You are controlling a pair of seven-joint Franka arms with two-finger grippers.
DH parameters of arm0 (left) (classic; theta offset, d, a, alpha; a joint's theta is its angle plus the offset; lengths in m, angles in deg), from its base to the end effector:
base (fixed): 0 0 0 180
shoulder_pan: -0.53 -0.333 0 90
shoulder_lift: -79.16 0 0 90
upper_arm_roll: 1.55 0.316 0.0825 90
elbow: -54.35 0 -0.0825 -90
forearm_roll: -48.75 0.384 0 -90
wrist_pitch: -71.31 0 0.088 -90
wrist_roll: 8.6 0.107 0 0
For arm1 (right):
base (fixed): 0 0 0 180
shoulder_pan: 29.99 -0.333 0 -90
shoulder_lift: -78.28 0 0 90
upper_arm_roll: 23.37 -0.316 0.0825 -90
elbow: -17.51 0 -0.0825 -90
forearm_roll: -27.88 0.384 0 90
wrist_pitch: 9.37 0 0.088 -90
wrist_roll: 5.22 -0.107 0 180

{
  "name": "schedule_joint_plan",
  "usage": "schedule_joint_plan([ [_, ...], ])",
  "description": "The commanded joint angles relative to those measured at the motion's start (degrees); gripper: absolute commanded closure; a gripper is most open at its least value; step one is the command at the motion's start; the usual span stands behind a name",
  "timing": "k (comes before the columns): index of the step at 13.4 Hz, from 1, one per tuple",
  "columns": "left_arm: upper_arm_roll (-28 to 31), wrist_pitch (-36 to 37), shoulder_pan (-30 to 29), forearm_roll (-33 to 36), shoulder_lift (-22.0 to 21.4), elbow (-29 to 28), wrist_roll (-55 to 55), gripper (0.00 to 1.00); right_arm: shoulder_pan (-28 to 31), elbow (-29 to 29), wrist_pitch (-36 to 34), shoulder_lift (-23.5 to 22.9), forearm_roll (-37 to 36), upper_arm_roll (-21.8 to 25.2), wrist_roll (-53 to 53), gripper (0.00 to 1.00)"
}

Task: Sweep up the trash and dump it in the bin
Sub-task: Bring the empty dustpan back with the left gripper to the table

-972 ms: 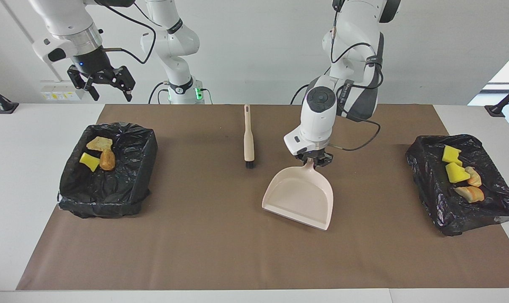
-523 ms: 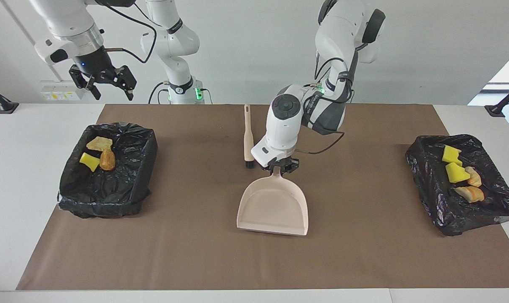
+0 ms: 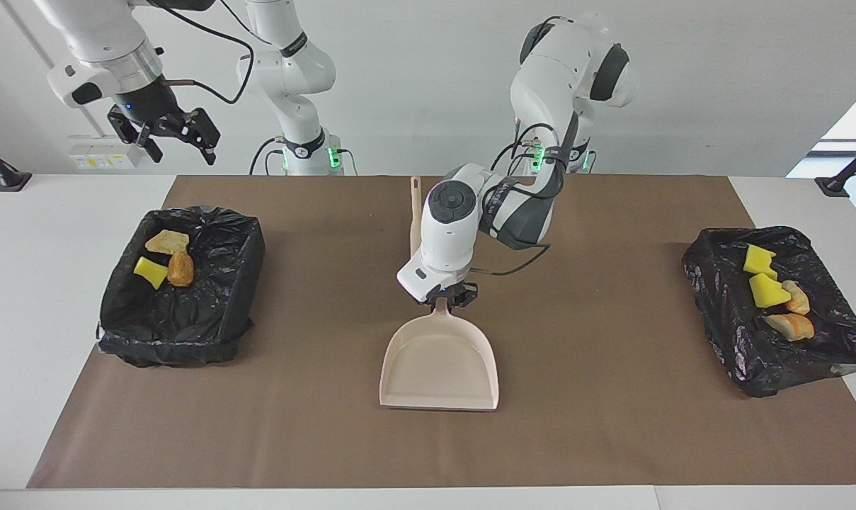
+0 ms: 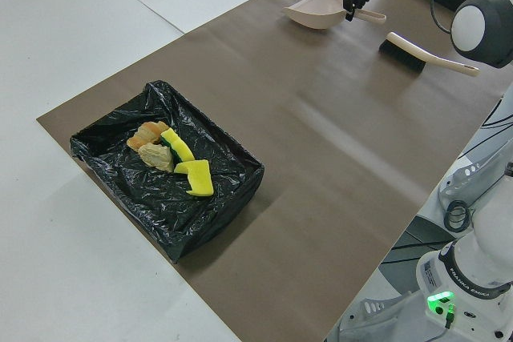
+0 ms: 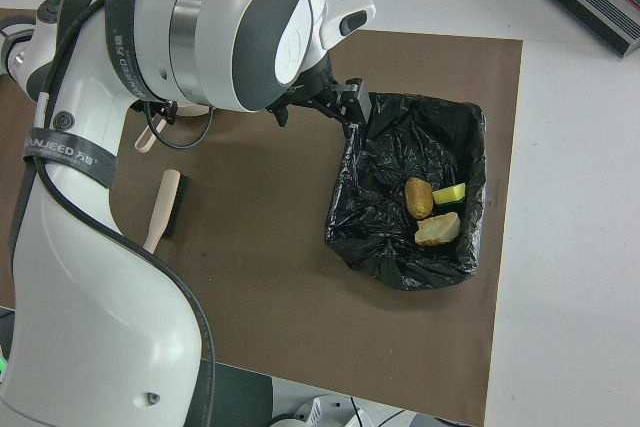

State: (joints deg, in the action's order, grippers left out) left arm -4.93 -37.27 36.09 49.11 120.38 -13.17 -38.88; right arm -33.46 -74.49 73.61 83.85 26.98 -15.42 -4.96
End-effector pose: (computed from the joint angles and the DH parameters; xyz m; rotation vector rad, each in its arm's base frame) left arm 0.5897 -0.4603 0.3644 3.1078 -0.2157 -0.0312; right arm 0.5092 -0.0457 0.6492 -3.1377 0.1162 0.0961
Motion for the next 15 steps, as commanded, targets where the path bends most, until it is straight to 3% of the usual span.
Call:
schedule_joint_plan([
  [1,1.01,-2.16,2.06,-0.97,0.61,-0.15,-0.74,0.98,-0.13,-0.11,-0.53,0.57,-0.07,-0.57,0.97,0.0],
  [2,1.1,-2.52,2.41,-0.97,0.61,-0.16,-0.92,0.93,-0.13,-0.29,-0.27,0.57,-0.94,-0.66,0.97,0.0],
  [3,1.01,-3.13,2.68,-1.14,0.53,-0.34,-1.96,0.75,-0.13,-0.55,0.6,0.66,-1.29,-0.66,0.97,0.0],
  [4,1.01,-3.31,2.68,-1.75,0.44,-0.51,-2.5,0.63,-0.05,-1.16,1.66,0.84,-1.47,-0.66,1.06,0.0],
  [7,1.36,-2.87,2.59,-1.24,-0.17,-0.51,-2.5,0.0,-0.13,-1.78,2.45,1.1,-2.09,-0.66,0.71,0.0],
  [9,1.89,-1.74,1.46,-1.41,-3.05,-1.91,-2.33,0.0,-0.92,-1.87,2.9,1.1,-2.09,-0.66,0.36,0.0],
  [12,1.89,-2.43,-3.11,-1.06,-19.63,-20.66,-0.75,0.0,-2.15,-2.22,2.9,1.36,-2.18,-0.66,-2.81,0.0],
  [15,1.89,-2.17,-8.2,0.44,-30.64,-31.15,1.61,0.0,-2.07,-2.13,2.81,1.28,-1.13,-0.57,-3.16,0.0],
])
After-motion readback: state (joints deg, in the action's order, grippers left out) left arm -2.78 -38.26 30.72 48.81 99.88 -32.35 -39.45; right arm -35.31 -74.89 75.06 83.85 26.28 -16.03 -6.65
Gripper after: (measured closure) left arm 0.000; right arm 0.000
